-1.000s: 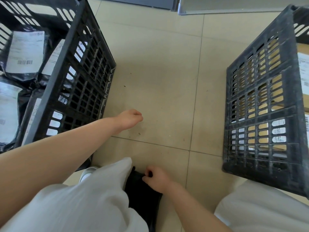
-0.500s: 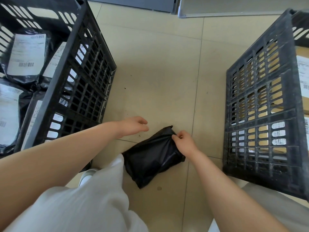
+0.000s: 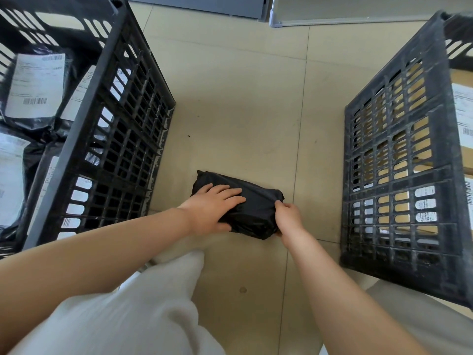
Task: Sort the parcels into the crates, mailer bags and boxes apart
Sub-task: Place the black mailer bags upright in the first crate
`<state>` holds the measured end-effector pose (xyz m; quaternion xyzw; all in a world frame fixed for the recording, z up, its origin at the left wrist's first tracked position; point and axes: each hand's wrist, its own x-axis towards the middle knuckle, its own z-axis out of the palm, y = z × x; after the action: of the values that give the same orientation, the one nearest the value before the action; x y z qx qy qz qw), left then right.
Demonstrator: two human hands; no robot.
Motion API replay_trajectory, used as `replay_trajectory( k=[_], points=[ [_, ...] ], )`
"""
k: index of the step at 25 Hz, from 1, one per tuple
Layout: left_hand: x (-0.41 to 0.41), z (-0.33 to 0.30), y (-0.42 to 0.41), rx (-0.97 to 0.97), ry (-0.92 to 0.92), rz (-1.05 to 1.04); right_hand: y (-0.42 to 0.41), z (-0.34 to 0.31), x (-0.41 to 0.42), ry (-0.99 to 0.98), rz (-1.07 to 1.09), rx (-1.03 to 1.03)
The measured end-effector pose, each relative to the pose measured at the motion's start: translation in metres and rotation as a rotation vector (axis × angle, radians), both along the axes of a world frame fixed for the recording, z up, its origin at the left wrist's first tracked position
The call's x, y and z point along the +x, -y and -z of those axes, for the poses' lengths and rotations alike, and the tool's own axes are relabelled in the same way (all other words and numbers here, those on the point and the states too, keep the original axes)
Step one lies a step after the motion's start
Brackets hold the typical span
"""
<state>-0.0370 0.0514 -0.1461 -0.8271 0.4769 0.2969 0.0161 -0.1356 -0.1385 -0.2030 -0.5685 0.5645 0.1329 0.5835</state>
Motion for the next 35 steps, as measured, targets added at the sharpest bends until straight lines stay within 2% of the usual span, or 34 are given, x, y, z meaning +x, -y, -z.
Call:
replay_trajectory(
  k=[4,9,12,17,21,25,28,32,35],
  points=[
    [0.010,-0.002,-0.002,-0.185,0.015,-0.106,0.001,-0.004,0.004,0.004,0.032,0.036],
    [0.013,-0.003,-0.002,-0.134,0.004,-0.207,0.002,-0.005,0.006,0.031,0.140,0.125],
    [0.016,-0.012,0.000,-0.148,-0.018,-0.358,0.001,-0.009,0.005,0.112,0.239,0.166],
    [0.022,-0.024,-0.002,-0.341,-0.153,-0.631,-0.005,-0.021,0.011,0.198,0.306,0.224],
    [0.026,-0.027,0.003,-0.474,-0.312,-0.944,-0.014,-0.032,0.018,0.244,0.220,0.241],
    [0.025,-0.030,0.008,-0.496,-0.500,-1.178,-0.021,-0.038,0.026,0.272,0.112,0.257],
    [0.023,-0.040,0.009,-0.514,-0.736,-1.370,-0.023,-0.045,0.024,0.323,0.097,0.341],
    [0.026,-0.049,0.005,-0.458,-0.923,-1.468,-0.023,-0.050,0.015,0.389,0.143,0.544],
    [0.028,-0.053,0.001,-0.363,-1.051,-1.541,-0.020,-0.051,0.013,0.411,0.169,0.528]
  ],
)
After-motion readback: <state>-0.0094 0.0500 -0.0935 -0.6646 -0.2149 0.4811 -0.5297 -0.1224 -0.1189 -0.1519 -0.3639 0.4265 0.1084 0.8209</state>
